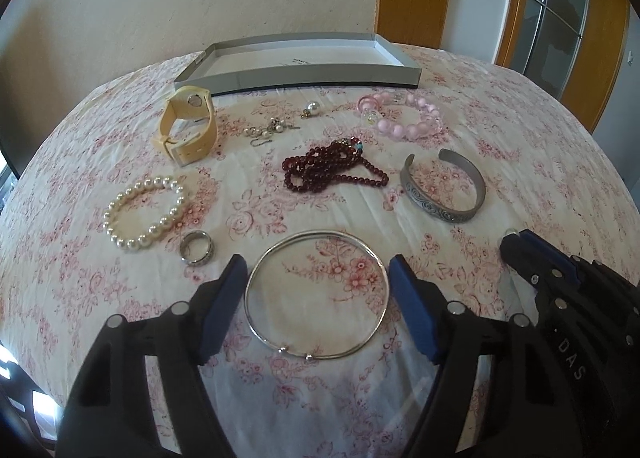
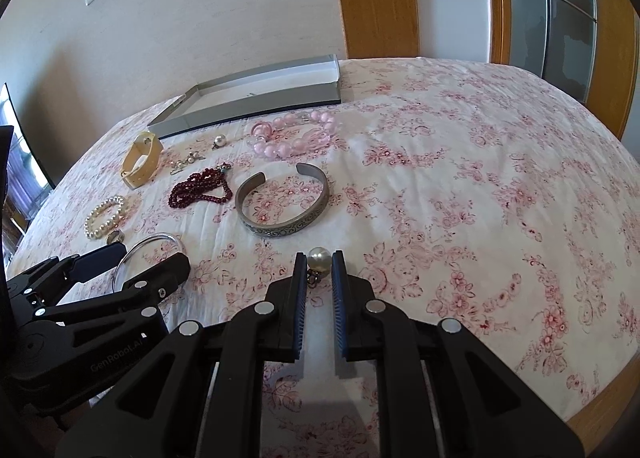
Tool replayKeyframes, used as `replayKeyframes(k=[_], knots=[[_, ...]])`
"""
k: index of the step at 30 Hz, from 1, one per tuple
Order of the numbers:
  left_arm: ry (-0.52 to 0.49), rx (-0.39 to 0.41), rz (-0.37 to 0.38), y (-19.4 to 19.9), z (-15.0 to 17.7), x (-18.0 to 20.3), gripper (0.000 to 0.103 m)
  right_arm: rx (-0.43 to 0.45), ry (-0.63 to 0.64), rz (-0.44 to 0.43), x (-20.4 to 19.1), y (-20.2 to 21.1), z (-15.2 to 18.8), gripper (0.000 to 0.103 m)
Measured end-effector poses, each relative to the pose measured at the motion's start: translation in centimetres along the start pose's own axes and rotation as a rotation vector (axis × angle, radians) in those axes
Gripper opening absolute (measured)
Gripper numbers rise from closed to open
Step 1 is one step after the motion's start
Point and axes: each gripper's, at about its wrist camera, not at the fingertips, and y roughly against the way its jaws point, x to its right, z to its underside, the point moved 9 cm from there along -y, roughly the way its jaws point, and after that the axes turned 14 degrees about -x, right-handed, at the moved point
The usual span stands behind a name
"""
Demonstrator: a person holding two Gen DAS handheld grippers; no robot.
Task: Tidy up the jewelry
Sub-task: 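Close the left tool on the thin silver bangle while the right tool holds the pearl earring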
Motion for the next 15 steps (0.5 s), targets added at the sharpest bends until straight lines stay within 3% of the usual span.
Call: replayKeyframes(k=[15], knots=[[0.008,-0.019,0.043,0.5,-0.2,-0.7,0.071,0.0,0.006,0.002,-0.4,0.4,-1.1,0.013]])
